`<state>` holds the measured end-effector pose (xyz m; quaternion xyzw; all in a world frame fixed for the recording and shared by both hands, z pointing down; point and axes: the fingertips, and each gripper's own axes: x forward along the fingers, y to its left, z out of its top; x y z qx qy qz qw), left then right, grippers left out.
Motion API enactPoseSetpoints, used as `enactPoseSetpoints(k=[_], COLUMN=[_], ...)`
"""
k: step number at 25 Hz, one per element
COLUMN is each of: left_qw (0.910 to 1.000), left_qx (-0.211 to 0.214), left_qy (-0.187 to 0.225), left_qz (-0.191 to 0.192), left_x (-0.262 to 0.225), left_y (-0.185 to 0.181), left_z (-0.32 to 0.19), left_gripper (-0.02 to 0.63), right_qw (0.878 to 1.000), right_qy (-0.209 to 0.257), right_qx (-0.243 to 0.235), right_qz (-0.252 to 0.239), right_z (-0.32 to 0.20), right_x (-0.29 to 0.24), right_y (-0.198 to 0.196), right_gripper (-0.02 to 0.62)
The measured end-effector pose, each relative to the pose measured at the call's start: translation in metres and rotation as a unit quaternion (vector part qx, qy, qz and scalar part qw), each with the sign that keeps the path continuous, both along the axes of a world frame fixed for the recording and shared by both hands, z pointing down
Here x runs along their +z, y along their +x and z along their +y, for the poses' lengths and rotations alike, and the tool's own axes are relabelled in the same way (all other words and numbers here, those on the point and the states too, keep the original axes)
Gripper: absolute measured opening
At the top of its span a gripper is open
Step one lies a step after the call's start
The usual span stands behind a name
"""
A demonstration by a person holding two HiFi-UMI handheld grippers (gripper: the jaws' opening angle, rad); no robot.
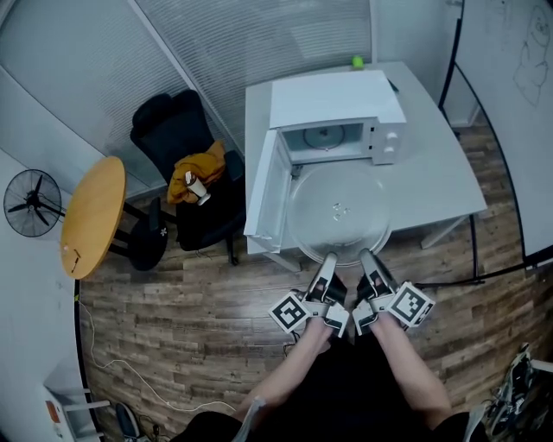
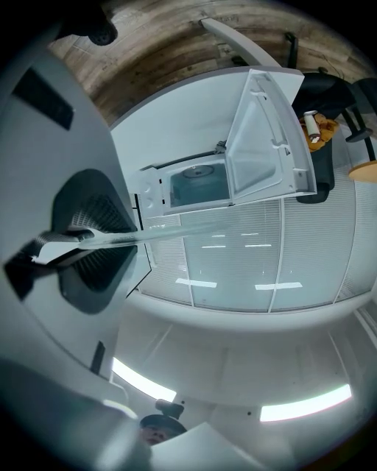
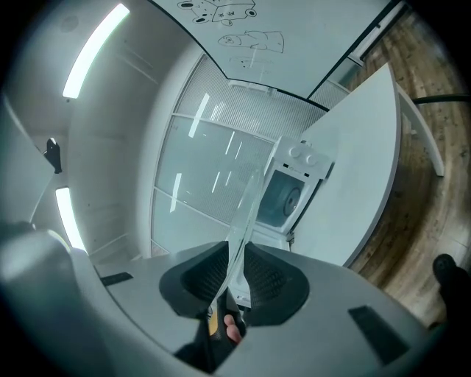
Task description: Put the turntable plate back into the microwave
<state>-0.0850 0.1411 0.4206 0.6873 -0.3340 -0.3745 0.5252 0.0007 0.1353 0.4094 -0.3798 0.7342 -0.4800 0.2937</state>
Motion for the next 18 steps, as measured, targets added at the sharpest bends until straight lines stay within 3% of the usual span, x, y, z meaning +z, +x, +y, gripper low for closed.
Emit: enactPoseSetpoints(k=[7,11,15,18], left_qw=[0.9998,0.9992,0.9981,0.997], left_qx=[-0.006,-0.018,-0.029,-0.038], left_qy=[-0.013,-0.032,-0.045,-0.059], left_qz=[-0.016,-0.015,-0.028,-0.033], left_x=[0.015,0.025,0.037,0.047], left_y=[0.005,0.01,0.013,0.016], left_z=[-0.039,-0.066,-0.091,-0.108], left_gripper=[0.051,0.052,0.055,0.055], right_qw=[1.0,0.998,0.994,0.992], right_qy=[-0.016,-0.059,-0.086,-0.094], right_qx=[-0.018,-0.028,-0.044,-0.058], right_qz=[-0.005,-0.015,0.052,0.061], right_z=[-0.042,-0.069,-0.096,-0.115], right_x=[0.013,0.03,0.052,0.062], right_y=[0.001,0.003,0.013,0.016], right_gripper=[0.08,0.08,0.081,0.083])
